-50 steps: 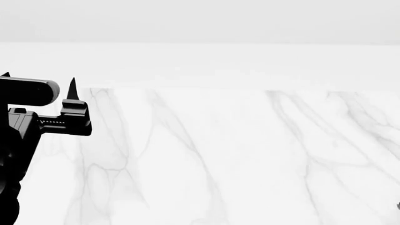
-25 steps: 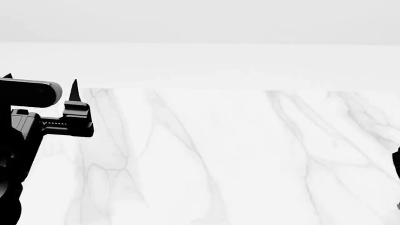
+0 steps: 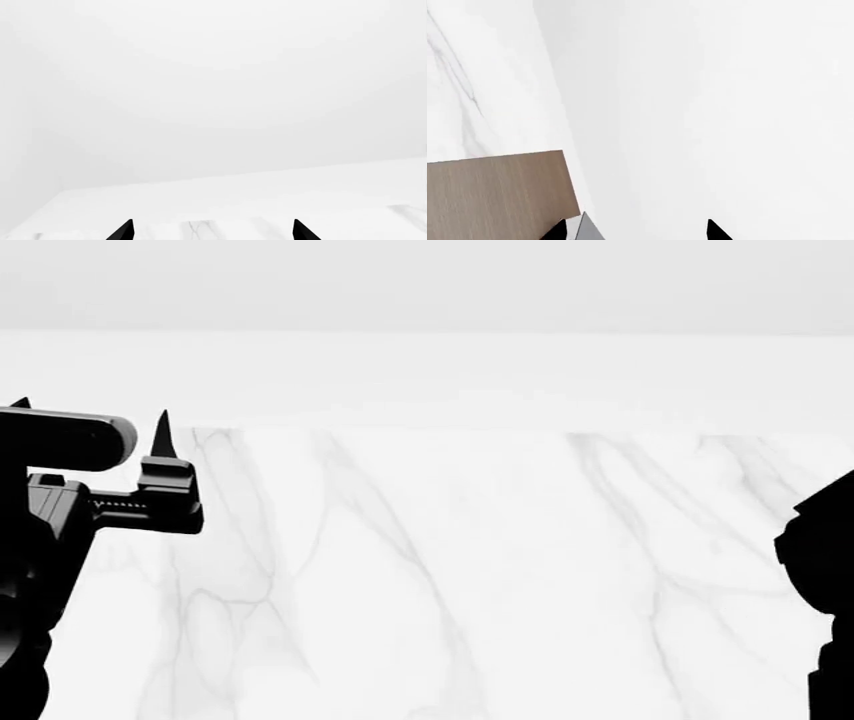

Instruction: Pick up the book on the left and place it on top of the shelf.

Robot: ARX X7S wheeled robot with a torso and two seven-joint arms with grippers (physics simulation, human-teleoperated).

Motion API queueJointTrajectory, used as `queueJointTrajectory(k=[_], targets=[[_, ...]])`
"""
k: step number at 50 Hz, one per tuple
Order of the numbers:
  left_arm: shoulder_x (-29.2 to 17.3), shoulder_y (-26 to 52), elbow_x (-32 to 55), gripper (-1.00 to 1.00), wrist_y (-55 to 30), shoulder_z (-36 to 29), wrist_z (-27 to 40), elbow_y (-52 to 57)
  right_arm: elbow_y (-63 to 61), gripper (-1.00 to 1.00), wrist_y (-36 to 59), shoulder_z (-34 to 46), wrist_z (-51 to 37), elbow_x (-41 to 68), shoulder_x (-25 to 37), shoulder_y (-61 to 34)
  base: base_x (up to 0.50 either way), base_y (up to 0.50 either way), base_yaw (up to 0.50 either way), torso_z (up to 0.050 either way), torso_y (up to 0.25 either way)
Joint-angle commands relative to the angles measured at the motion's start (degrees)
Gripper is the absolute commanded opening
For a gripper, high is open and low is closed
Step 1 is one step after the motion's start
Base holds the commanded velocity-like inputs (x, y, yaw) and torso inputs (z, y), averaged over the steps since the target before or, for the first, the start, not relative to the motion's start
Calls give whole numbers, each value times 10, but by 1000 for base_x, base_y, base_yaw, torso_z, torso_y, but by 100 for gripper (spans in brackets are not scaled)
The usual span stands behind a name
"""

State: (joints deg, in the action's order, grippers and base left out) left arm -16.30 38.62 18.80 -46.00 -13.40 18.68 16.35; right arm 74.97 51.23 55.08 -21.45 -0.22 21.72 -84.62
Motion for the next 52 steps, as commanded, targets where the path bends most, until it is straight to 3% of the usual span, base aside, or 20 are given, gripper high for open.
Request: queueJointTrajectory(k=[1,9,15,21,25,29,36,52], targets=[[-1,0,2,100,-1,-3,2,3,0,100,-44,29,21,-11,-34,-23,0,0,0,0,0],[-1,1,2,100,3,-4,3,-2,0,100,-52,33,18,-6,-35,-19,0,0,0,0,0],[0,1,3,100,7,-5,2,-7,-6,100,-161,-83,62,96,-28,-6,0,0,0,0,0],[2,3,7,100,4,-3,5,-2,-508,100,-42,-285,40,332,95,202,0,0,0,0,0],[3,1,7,100,4,-6,6,1,-684,100,-43,-343,30,418,120,313,0,0,0,0,0],[2,1,9,100,3,-5,7,4,-754,100,-65,-359,18,437,129,377,0,0,0,0,0],[1,2,11,100,0,-4,10,8,-805,100,-83,-371,23,459,132,423,0,0,0,0,0],[-1,-1,16,100,-5,-3,15,18,-824,100,-91,-353,38,455,129,429,0,0,0,0,0]])
